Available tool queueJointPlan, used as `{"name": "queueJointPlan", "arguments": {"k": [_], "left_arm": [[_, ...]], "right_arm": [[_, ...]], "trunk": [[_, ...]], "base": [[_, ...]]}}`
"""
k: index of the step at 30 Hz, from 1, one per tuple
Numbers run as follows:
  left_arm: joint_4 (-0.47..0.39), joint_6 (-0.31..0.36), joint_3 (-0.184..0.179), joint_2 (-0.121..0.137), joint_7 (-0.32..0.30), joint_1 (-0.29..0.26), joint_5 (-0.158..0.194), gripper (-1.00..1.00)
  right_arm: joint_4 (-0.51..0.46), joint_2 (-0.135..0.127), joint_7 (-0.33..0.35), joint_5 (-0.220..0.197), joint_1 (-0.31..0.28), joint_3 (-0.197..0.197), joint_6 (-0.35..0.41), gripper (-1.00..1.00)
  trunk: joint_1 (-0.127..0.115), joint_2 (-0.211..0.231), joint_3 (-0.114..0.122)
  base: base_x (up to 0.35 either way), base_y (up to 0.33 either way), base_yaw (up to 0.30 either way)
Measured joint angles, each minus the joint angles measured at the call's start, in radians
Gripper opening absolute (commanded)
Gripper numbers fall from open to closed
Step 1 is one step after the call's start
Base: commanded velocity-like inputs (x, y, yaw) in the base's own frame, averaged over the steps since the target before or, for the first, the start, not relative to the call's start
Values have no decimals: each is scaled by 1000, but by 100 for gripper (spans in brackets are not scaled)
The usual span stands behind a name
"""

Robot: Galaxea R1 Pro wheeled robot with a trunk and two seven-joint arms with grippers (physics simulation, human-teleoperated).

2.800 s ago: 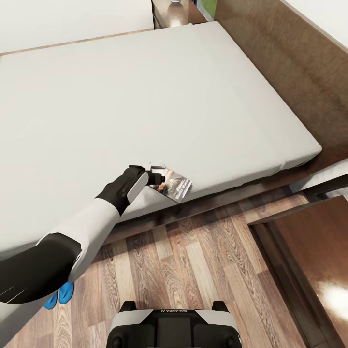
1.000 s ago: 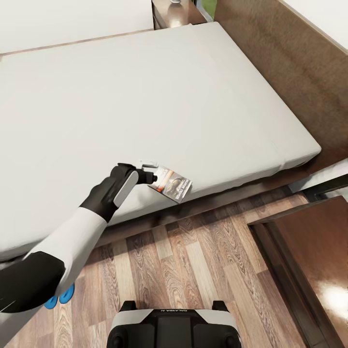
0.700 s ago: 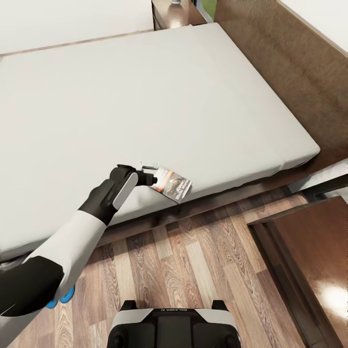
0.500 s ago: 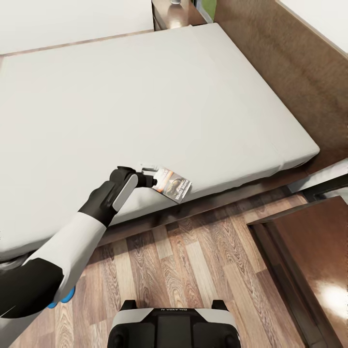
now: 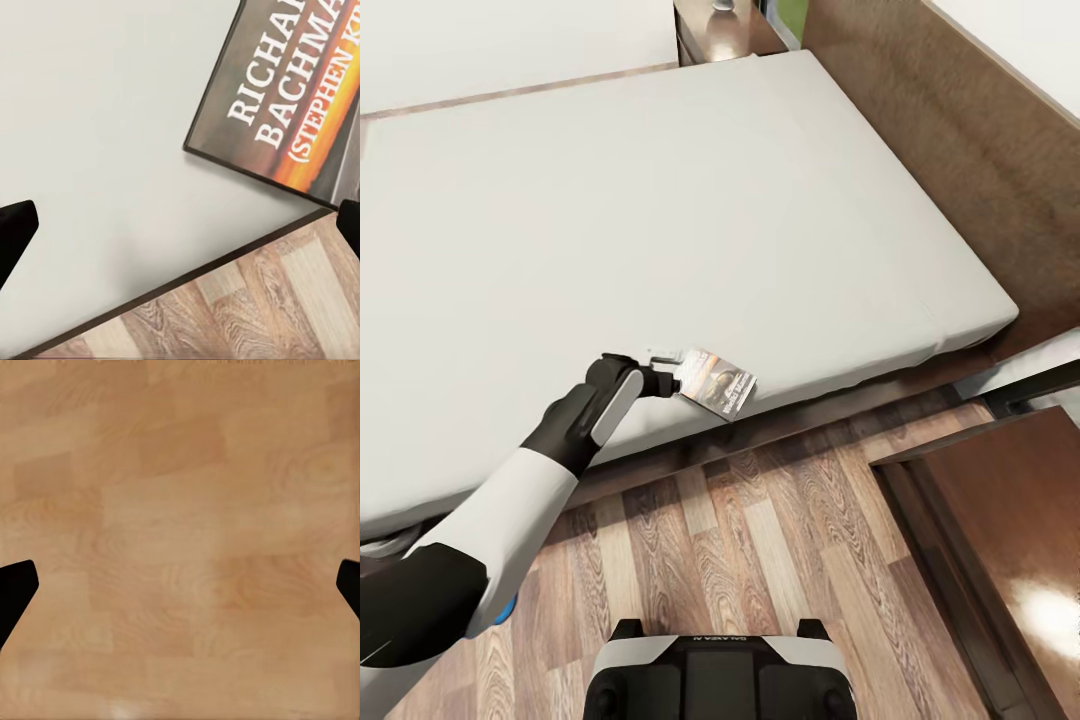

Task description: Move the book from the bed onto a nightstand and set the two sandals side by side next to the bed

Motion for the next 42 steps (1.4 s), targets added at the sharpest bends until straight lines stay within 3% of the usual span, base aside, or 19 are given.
{"name": "queueJointPlan", "arguments": {"k": [4, 8, 14, 21, 25, 27, 31, 37, 42], "left_arm": [[-1, 0, 0, 7, 13, 10, 0, 100], [-1, 0, -1, 14, 19, 18, -1, 100], [-3, 2, 0, 47, 25, 29, -1, 100], [-5, 4, -1, 67, 29, 36, -1, 100], [-33, 24, -2, 98, 30, 50, -1, 100], [-88, 55, -3, 130, 30, 64, -3, 100], [-168, 97, -3, 160, 30, 94, -1, 100], [-283, 169, -1, 189, 30, 158, 0, 100], [-314, 171, -2, 218, 31, 203, -2, 100]], "right_arm": [[-13, 0, -1, 0, 0, 0, 0, 100], [-20, 0, -1, -1, 0, -1, 1, 100], [-26, 0, -1, -1, -1, -1, 1, 100], [-37, 0, -1, -1, -1, -1, 1, 100], [-39, 0, -1, -1, -1, -2, 1, 100], [-40, 0, -1, -1, -2, -1, 0, 100], [-41, 0, -1, -1, -2, -1, 0, 100], [-41, -1, 0, -1, -2, 0, 0, 100], [-41, -2, 0, -1, -2, 0, 0, 100]], "trunk": [[0, 0, 0], [-15, 28, 12], [-19, 35, 16], [-19, 35, 16], [-34, 63, 28], [-42, 77, 34], [-46, 84, 38], [-46, 84, 38], [-46, 84, 38]], "base": [[0, 0, 0], [0, 0, 0], [0, 0, 0], [0, 0, 0], [0, 0, 0], [0, 0, 0], [0, 0, 0], [0, 0, 0], [0, 0, 0]]}}
